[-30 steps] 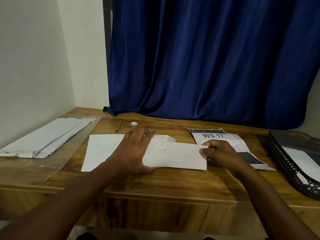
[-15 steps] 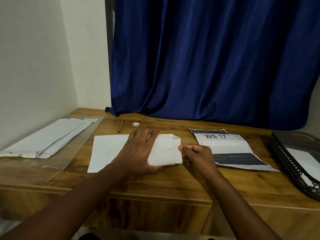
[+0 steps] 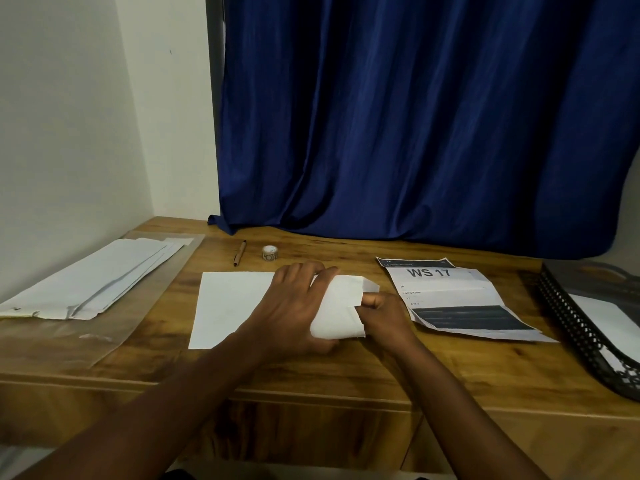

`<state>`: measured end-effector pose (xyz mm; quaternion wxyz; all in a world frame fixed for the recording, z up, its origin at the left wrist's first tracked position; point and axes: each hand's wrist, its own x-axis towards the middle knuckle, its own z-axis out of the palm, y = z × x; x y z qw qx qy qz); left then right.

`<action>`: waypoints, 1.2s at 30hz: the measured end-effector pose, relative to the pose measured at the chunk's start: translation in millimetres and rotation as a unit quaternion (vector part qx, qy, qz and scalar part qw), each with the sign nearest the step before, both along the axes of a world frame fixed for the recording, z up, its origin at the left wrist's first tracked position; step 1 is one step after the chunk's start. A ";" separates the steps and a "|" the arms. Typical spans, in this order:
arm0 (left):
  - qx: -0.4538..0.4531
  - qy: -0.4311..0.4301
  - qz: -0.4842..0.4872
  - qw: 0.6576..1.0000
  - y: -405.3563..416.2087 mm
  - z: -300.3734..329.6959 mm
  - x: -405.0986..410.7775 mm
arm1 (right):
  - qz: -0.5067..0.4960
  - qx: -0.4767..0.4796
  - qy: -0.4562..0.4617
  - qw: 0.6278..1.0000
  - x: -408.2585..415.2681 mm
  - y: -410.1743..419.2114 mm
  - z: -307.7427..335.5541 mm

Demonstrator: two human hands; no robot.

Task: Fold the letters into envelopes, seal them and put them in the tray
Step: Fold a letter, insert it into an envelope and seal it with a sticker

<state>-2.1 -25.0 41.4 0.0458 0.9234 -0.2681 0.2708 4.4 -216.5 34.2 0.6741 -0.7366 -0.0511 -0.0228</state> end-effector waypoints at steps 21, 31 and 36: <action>0.003 0.172 0.011 0.985 42.8 -25.9 -0.2 | -0.060 0.077 0.074 0.992 20.2 -35.3 -10.0; 0.079 0.206 0.108 0.969 18.8 -14.4 -7.4 | -0.083 -0.189 0.050 0.977 45.5 -28.6 -10.0; 0.123 0.246 0.143 0.951 4.4 -8.0 13.3 | -0.076 -0.439 0.023 0.895 52.5 -12.8 -4.7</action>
